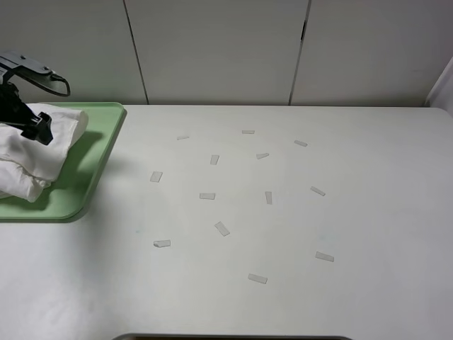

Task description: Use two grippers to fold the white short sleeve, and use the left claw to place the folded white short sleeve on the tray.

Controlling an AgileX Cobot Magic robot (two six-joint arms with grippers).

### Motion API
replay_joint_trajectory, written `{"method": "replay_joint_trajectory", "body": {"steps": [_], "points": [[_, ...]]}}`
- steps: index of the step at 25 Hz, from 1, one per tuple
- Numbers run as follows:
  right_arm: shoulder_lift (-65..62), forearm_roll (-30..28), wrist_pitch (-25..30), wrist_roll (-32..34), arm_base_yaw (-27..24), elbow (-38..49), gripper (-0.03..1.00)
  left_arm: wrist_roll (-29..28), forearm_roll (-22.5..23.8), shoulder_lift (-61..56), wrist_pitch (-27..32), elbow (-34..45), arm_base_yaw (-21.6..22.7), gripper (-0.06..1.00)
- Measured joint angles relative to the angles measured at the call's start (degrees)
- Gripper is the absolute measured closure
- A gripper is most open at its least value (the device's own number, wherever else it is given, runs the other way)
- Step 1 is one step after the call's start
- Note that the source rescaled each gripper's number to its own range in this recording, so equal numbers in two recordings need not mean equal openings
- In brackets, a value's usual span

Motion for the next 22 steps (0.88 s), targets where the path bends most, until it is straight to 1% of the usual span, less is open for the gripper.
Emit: {"method": "replay_joint_trajectory", "body": {"steps": [4,5,10,16,17,20,21,22], "points": [[0.0,0.0,0.0,0.0,0.0,0.0,-0.03,-0.1,-0.4,-2.5,5.1,0.0,-0.7,-0.05],[0.0,0.0,0.0,0.0,0.0,0.0,-0.03,0.0,-0.5,-4.5,7.5,0.0,-1.3,-0.05],[0.0,0.0,0.0,0.0,0.0,0.0,-0.03,-0.5,-1.5,-10.6,13.1,0.0,-2.8,-0.05],[0.0,0.0,0.0,0.0,0.0,0.0,-0.03,-6.9,-1.8,-20.2,23.0,0.0,-5.3,-0.04],[0.0,0.0,0.0,0.0,0.0,0.0,-0.03,-6.9,-1.8,-20.2,23.0,0.0,-5.3,-0.04],[0.0,0.0,0.0,0.0,0.0,0.0,-0.03,-9.0,-1.9,-24.6,28.4,0.0,-6.2,-0.03],[0.0,0.0,0.0,0.0,0.0,0.0,-0.03,-9.5,-1.9,-26.8,31.1,0.0,-6.6,-0.02],[0.0,0.0,0.0,0.0,0.0,0.0,-0.03,-10.0,-2.0,-28.2,32.3,0.0,-6.8,-0.02]]}}
